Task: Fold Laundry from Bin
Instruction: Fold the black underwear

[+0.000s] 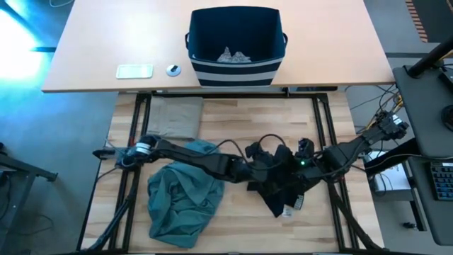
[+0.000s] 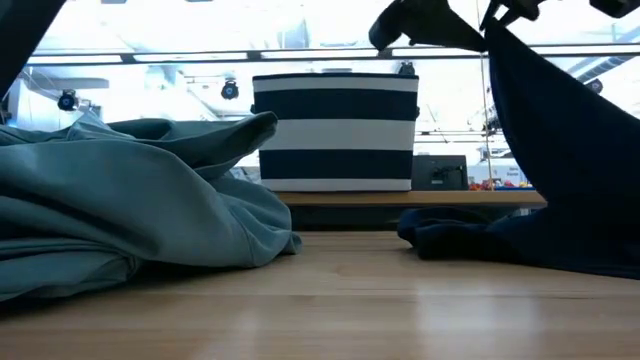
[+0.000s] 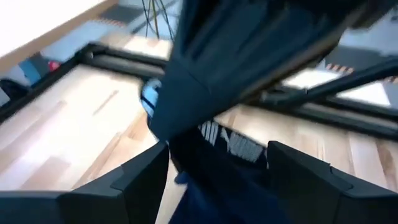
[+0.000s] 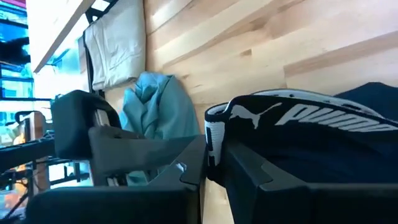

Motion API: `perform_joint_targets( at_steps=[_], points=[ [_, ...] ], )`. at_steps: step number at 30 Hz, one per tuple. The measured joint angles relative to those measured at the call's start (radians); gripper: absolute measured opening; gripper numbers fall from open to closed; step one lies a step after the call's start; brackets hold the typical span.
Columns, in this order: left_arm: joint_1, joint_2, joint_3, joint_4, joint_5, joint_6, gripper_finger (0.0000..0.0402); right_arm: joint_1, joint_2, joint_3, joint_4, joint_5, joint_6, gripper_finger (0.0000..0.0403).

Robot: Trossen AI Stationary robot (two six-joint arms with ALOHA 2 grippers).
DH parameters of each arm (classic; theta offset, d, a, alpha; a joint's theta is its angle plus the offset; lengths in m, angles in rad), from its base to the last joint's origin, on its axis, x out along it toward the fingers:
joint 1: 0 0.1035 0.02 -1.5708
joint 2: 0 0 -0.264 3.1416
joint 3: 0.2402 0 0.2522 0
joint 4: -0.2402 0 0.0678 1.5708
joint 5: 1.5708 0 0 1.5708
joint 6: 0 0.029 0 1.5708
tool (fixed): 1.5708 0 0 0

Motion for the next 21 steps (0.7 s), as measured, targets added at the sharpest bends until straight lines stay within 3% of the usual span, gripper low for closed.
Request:
perform_joint_targets(
  at_steps=[4,11,17,21],
  points=[
    [0.008,0.062,0.113,-0.192,-0.006,-0.022,0.021,-0.002,-0.01,0.0,0.016,-0.001,-0.071,0.005],
    [0.03,0.054,0.128,-0.261,-0.027,-0.025,0.002,0.0,-0.027,0.027,0.059,-0.071,-0.317,0.0124],
    [0.076,-0.003,0.113,-0.466,-0.098,-0.003,0.0005,0.079,-0.037,0.13,-0.154,-0.181,-0.647,0.0202],
    [0.081,-0.051,0.074,-0.52,-0.096,0.056,0.0002,0.186,-0.022,0.106,-0.238,-0.266,-0.788,0.0237]
  ],
)
